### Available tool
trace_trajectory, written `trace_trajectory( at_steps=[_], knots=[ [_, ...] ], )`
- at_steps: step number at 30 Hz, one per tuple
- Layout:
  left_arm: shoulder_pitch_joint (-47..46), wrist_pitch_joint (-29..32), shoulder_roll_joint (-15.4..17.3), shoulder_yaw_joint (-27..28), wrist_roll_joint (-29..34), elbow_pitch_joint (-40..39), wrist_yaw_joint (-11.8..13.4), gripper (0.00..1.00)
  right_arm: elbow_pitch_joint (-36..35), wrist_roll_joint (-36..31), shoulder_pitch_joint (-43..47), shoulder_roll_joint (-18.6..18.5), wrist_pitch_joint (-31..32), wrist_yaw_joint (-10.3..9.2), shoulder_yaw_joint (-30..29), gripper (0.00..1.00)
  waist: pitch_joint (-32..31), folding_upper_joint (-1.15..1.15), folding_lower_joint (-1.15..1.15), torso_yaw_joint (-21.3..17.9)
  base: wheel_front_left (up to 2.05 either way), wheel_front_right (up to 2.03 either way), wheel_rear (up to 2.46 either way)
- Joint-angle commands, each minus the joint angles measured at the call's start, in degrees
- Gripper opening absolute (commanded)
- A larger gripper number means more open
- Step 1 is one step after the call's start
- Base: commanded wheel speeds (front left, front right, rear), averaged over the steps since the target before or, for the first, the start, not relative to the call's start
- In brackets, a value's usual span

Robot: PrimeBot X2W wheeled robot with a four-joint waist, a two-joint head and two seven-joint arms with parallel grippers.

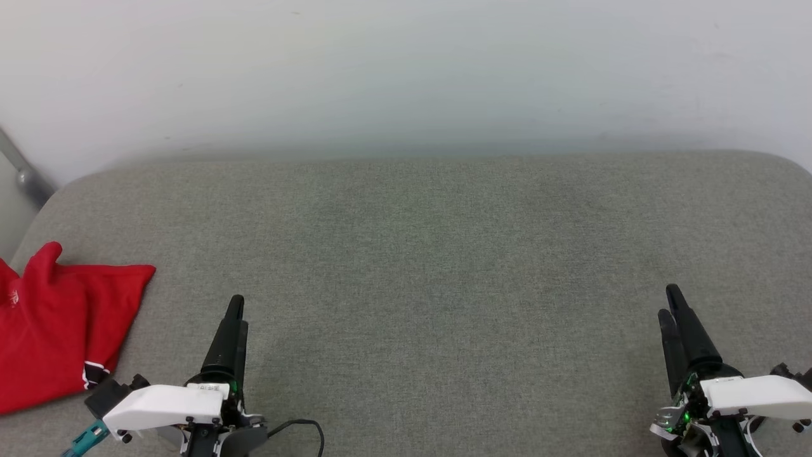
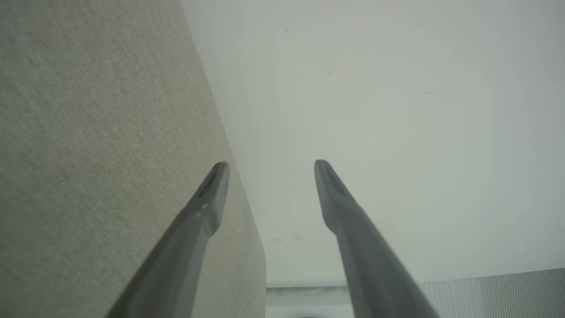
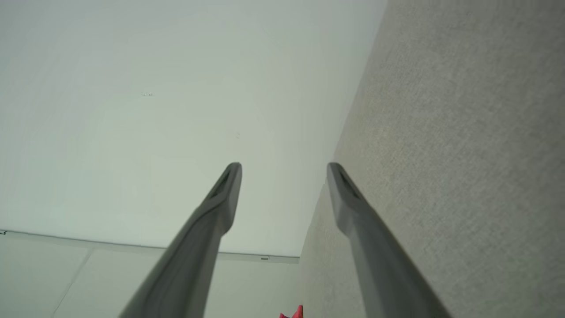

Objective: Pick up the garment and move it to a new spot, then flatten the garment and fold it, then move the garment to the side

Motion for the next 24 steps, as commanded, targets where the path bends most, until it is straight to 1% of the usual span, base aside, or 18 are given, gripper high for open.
trace_trajectory(
  at_steps=[1,15,24],
  knots=[
    [-0.86,-0.66,0.40,-0.22,2.42,-1.48,-0.02,1.00,-1.27,-2.55,-0.59,-0.51,-0.67,0.01,0.26,1.00,-0.02,0.00,0.00,0.04,0.00,0.00,0.00],
    [-0.09,-3.95,0.01,-1.73,23.10,-3.60,-0.02,1.00,-3.24,-25.66,-0.03,-0.13,-3.61,0.01,0.22,1.00,-0.34,0.00,0.00,0.35,0.00,0.00,0.00],
    [-0.38,-5.83,0.59,-2.94,35.52,-4.08,0.32,1.00,-5.32,-37.43,0.44,0.12,-3.53,0.01,0.70,1.00,-0.43,0.00,0.00,0.43,0.00,0.00,0.00]
  ],
)
